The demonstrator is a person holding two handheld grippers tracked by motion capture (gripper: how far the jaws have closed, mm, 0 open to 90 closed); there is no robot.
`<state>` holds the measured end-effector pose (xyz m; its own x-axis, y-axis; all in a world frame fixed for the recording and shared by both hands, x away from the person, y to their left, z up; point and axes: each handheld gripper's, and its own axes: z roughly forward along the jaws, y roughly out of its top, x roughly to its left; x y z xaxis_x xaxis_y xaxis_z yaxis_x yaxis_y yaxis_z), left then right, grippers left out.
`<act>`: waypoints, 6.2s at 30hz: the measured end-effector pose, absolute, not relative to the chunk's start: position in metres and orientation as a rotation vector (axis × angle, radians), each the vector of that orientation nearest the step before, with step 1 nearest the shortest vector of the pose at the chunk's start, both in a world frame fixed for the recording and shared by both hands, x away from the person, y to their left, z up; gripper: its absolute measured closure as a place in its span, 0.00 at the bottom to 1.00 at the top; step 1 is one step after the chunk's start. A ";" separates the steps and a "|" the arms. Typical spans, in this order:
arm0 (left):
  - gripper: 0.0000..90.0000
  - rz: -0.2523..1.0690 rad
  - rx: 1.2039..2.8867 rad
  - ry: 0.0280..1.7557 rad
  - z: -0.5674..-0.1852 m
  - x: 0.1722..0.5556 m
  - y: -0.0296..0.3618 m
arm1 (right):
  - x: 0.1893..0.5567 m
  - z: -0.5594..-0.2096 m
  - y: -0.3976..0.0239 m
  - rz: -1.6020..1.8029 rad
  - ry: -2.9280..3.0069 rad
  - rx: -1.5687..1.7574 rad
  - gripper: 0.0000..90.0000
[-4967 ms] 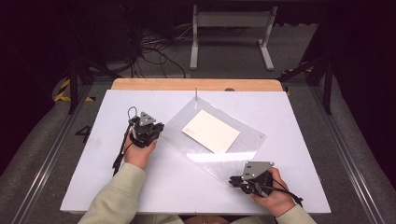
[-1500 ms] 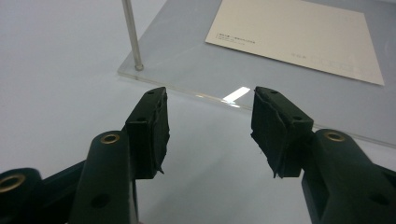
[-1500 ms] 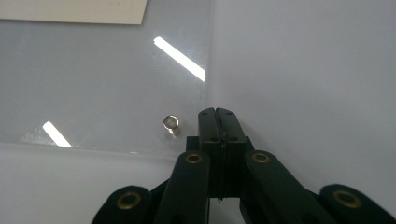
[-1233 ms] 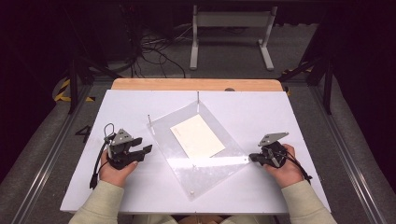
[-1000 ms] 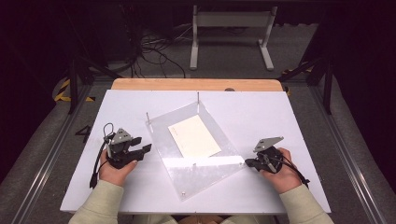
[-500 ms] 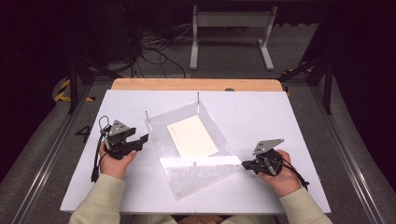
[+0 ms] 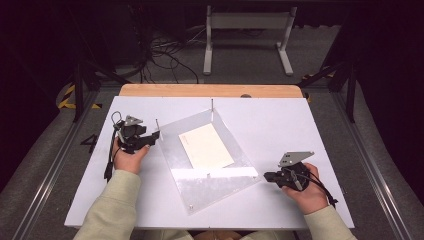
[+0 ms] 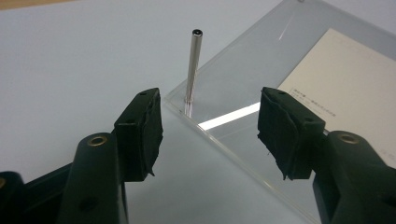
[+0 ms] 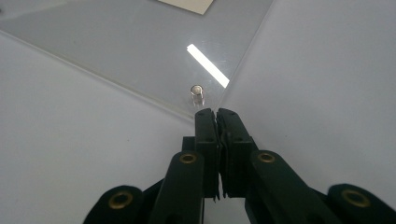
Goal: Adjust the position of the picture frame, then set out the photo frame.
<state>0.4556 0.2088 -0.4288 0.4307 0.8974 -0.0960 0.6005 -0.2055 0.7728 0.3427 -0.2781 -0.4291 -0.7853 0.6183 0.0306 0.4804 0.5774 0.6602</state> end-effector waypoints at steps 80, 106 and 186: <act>0.71 0.368 2.005 0.719 -0.419 0.396 0.132 | 0.297 -0.437 -0.285 0.945 2.657 0.864 0.92; 0.67 0.231 2.093 0.651 -0.442 0.350 0.161 | 0.279 -0.424 -0.265 1.089 2.764 0.623 0.86; 0.55 0.204 2.077 0.658 -0.448 0.330 0.183 | 0.503 -0.415 -0.259 1.065 2.105 1.106 0.94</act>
<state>0.3301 0.1834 -0.4476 0.8436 0.5265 -0.1056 0.3747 -0.4364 0.8180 0.5027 -0.2593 -0.4154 -0.5246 0.8466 -0.0902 0.4290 0.3544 0.8309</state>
